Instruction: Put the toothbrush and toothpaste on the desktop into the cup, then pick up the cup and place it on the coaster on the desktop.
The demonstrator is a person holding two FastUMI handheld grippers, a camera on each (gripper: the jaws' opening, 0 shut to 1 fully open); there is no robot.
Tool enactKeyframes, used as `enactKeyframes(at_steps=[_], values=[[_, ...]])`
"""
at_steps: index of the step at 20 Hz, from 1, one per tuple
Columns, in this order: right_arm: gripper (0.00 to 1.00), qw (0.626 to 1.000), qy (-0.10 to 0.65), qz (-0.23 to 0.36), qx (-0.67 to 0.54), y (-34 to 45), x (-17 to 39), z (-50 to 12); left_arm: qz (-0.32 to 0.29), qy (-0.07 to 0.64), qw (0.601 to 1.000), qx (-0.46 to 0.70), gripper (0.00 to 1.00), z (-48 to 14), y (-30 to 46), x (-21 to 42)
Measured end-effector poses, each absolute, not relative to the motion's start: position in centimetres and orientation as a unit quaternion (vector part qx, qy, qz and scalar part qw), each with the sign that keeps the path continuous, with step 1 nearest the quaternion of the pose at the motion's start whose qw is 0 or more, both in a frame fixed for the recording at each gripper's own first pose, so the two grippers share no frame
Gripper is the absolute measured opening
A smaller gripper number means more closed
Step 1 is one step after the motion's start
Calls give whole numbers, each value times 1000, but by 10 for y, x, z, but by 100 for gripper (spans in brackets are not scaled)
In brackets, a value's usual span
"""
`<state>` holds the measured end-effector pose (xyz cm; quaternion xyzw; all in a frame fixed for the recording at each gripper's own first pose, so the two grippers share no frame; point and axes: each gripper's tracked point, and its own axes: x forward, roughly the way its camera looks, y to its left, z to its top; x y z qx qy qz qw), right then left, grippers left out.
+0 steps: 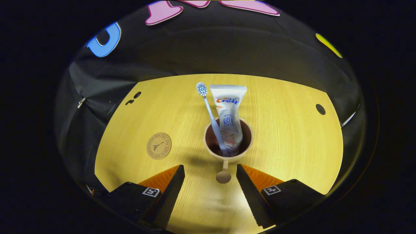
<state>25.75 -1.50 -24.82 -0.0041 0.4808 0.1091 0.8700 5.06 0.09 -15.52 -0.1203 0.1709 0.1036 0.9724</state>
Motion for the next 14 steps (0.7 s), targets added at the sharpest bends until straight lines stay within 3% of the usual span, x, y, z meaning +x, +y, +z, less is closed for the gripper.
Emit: enactKeyframes(at_steps=[14], values=[[97,806,587,67,-33,-28,267,-309,118,217,962,-116,98,-181,12,20]])
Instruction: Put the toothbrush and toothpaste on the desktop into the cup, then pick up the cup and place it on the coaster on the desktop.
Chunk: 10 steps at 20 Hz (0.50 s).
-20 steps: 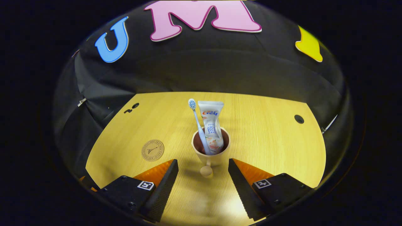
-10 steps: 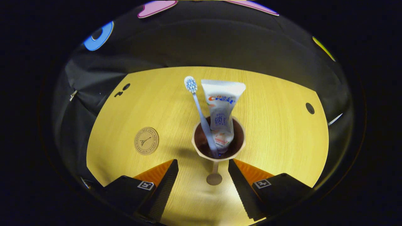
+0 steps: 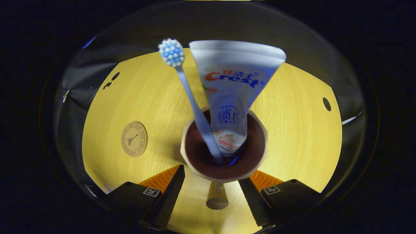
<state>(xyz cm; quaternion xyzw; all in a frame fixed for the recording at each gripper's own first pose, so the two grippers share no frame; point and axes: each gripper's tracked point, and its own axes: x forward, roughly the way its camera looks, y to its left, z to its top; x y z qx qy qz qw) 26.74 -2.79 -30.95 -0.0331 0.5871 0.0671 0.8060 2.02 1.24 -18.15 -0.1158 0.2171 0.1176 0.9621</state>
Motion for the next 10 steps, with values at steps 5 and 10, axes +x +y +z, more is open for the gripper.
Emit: enactKeyframes(at_steps=[5,10], values=[[75,795,604,56,-31,-35,268,-322,101,228,963,-105,98,-186,3,28],[46,789,610,57,-40,-35,264,-325,96,235,962,-105,98,-189,-1,34]])
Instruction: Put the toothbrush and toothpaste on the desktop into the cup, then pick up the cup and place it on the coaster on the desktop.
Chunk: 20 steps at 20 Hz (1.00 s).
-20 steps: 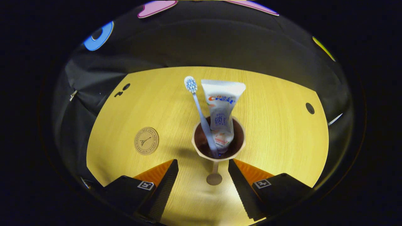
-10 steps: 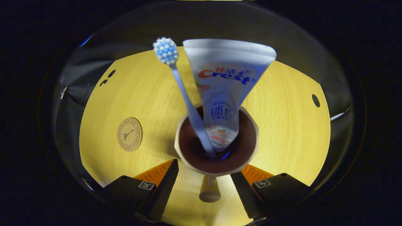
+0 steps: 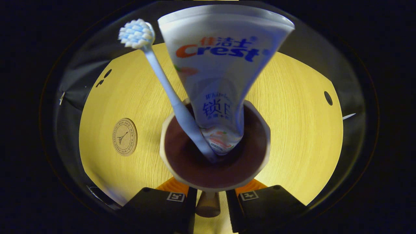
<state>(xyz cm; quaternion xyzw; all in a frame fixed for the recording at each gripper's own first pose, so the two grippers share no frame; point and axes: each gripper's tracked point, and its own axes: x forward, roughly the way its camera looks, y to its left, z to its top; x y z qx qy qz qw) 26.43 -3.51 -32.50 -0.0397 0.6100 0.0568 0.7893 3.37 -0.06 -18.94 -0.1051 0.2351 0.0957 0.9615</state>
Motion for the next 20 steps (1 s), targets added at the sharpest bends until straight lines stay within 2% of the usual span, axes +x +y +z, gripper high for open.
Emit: enactKeyframes(at_steps=[2,3,9,20], values=[[28,789,610,55,-45,-34,262,-327,94,236,961,-104,98,-189,-2,35],[34,789,609,57,-50,-34,262,-326,93,237,962,-103,98,-189,-2,36],[32,799,596,50,-61,-36,266,-323,90,238,962,-97,98,-190,0,36],[32,819,566,74,-52,-11,268,-297,89,238,962,-99,98,-195,6,35]])
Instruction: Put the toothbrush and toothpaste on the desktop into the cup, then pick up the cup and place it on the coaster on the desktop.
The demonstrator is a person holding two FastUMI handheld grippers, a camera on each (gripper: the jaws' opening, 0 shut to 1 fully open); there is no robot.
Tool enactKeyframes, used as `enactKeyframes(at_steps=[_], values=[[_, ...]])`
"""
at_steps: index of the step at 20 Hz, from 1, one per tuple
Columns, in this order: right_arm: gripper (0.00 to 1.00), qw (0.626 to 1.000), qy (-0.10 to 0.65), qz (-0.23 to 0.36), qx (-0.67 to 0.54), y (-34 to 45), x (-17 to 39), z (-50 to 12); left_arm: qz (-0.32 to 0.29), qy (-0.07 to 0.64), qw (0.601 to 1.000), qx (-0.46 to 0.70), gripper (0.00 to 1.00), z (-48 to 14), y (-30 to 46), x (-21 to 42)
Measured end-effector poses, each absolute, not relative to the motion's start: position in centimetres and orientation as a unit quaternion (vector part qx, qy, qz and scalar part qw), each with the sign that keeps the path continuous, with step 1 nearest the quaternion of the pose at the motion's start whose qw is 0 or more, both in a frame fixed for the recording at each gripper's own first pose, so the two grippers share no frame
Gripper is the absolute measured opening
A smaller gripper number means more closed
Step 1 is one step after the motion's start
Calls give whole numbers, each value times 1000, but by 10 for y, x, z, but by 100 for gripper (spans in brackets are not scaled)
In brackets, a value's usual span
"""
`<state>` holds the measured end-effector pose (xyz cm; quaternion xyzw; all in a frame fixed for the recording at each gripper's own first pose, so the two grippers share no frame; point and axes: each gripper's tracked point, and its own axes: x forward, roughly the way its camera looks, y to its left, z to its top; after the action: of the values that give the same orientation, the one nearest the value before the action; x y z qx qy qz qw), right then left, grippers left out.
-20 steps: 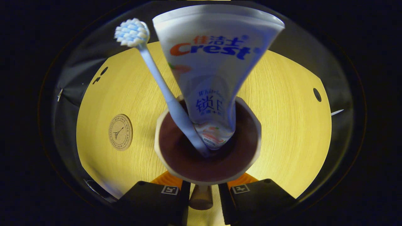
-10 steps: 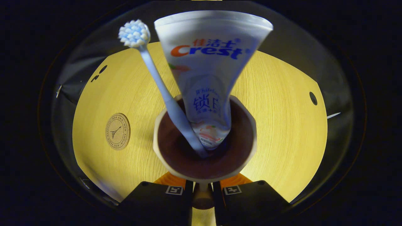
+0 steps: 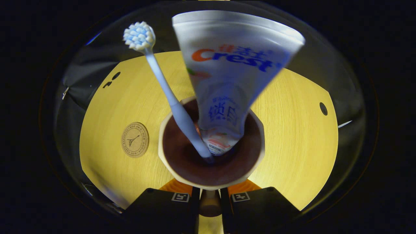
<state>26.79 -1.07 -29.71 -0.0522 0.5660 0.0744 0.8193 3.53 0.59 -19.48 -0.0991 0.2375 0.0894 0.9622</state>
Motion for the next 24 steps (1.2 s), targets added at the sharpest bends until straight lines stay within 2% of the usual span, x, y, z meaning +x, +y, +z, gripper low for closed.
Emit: enactKeyframes(at_steps=[12,19,24], values=[[31,816,556,135,-78,80,263,-286,121,234,958,-115,98,-201,31,16],[32,804,561,169,-101,151,254,-312,146,235,953,-124,98,-205,53,0],[32,796,567,175,-118,169,250,-323,157,242,950,-124,98,-211,63,-9]])
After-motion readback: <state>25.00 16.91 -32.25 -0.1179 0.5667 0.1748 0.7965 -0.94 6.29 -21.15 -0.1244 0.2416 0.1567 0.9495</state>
